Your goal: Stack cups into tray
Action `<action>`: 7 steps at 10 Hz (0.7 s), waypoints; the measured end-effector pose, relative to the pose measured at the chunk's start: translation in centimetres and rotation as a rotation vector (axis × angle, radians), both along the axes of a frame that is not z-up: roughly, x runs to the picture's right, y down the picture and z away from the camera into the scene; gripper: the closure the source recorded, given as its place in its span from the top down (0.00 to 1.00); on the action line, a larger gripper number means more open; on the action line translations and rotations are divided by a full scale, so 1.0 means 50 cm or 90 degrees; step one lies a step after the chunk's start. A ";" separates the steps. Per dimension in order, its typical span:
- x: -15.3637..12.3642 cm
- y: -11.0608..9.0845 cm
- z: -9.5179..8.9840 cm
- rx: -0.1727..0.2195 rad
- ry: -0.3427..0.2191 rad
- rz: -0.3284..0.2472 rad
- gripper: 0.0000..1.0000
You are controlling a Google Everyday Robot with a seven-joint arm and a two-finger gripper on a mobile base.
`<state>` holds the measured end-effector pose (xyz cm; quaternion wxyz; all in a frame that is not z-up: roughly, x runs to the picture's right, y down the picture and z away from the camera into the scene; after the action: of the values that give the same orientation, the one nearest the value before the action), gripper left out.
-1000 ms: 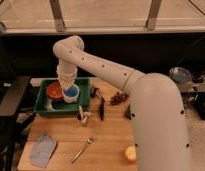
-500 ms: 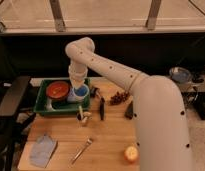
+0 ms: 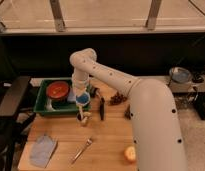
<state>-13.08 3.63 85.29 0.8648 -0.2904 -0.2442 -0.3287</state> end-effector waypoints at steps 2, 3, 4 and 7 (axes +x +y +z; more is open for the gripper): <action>-0.003 0.013 0.003 -0.014 0.006 -0.016 0.39; -0.004 0.017 0.003 -0.018 0.007 -0.023 0.51; -0.005 0.020 0.002 -0.021 0.007 -0.027 0.60; -0.012 0.024 -0.001 -0.027 0.005 -0.041 0.80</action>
<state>-13.67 4.83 85.24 0.8486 -0.3176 -0.2378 -0.3500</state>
